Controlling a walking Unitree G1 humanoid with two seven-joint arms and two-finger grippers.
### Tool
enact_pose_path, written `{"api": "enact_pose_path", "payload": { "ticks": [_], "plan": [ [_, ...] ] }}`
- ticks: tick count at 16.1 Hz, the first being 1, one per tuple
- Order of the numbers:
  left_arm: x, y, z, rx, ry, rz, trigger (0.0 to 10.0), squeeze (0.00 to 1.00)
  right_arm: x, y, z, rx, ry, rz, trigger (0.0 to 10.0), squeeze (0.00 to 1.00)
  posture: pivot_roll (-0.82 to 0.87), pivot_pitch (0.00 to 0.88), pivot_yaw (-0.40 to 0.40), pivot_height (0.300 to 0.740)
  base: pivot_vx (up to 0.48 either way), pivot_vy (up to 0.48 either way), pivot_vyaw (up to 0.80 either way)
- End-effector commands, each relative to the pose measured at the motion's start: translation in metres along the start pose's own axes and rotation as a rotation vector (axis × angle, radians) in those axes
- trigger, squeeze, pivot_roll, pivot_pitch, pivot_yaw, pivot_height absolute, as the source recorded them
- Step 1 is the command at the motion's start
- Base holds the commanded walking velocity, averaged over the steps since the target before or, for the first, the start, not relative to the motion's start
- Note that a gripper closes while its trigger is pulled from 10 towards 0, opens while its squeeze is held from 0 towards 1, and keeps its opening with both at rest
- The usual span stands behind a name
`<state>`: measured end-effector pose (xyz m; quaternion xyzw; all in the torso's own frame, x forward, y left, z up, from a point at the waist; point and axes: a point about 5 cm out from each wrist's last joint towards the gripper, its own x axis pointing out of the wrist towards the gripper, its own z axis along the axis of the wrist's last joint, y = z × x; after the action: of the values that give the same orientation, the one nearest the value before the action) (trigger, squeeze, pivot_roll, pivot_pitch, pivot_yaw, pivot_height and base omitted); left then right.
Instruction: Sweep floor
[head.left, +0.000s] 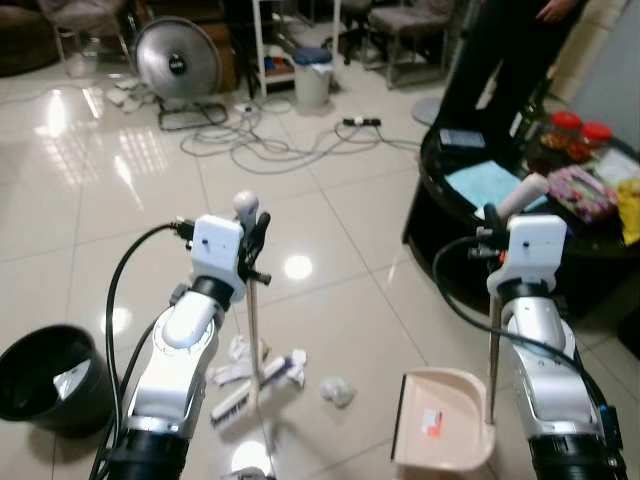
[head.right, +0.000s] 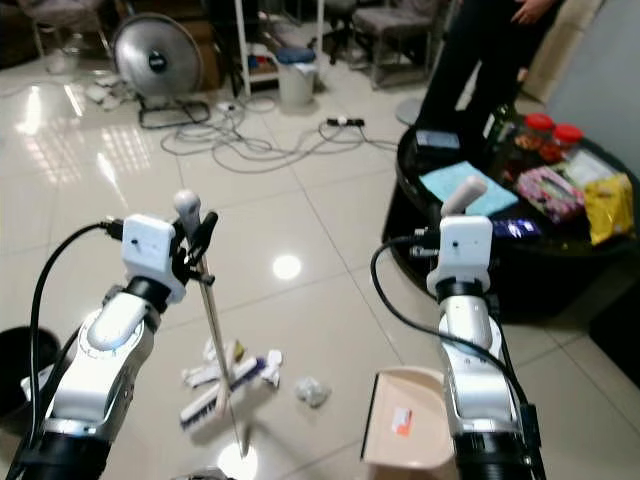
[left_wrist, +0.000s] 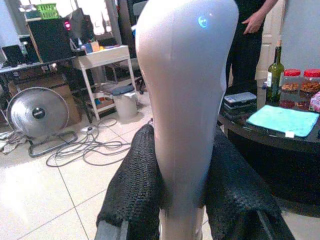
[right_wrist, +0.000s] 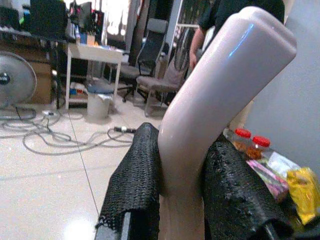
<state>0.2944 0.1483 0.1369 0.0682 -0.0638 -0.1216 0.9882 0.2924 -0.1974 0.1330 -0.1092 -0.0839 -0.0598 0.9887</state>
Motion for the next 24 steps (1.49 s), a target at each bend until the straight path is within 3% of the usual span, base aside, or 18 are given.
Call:
{"api": "enact_pose_path", "payload": {
  "ticks": [1, 4, 9, 12, 18, 24],
  "plan": [
    [0.007, 0.005, 0.008, 0.015, -0.032, 0.040, 10.0, 0.00, 0.008, -0.004, 0.008, 0.002, -0.067, 0.003, 10.0, 0.00, 0.08, 0.127, 0.020, 0.740, 0.000, 0.000, 0.00],
    [0.018, 0.011, 0.009, 0.038, -0.018, 0.115, 10.0, 0.00, 0.015, -0.005, 0.003, -0.020, -0.094, 0.023, 10.0, 0.00, 0.12, 0.182, 0.037, 0.740, 0.000, 0.000, 0.00],
    [0.033, 0.017, 0.010, -0.053, -0.034, 0.259, 10.0, 0.00, 0.031, -0.005, -0.003, -0.056, -0.155, 0.060, 10.0, 0.00, 0.21, 0.285, 0.074, 0.740, 0.000, 0.000, 0.00],
    [0.036, 0.016, 0.015, -0.075, -0.098, 0.279, 10.0, 0.00, 0.035, 0.000, -0.002, -0.040, -0.202, 0.044, 10.0, 0.00, 0.27, 0.331, 0.121, 0.740, 0.000, 0.000, 0.00],
    [0.054, 0.013, 0.023, -0.061, -0.145, 0.286, 10.0, 0.00, 0.040, 0.038, -0.001, -0.078, -0.276, 0.144, 10.0, 0.00, 0.32, 0.361, 0.159, 0.740, 0.000, 0.000, 0.00],
    [0.059, 0.005, 0.022, -0.084, -0.157, 0.273, 10.0, 0.00, 0.036, 0.072, 0.008, -0.108, -0.370, 0.294, 10.0, 0.00, 0.32, 0.369, 0.167, 0.740, 0.000, 0.000, 0.00]
  ]
}}
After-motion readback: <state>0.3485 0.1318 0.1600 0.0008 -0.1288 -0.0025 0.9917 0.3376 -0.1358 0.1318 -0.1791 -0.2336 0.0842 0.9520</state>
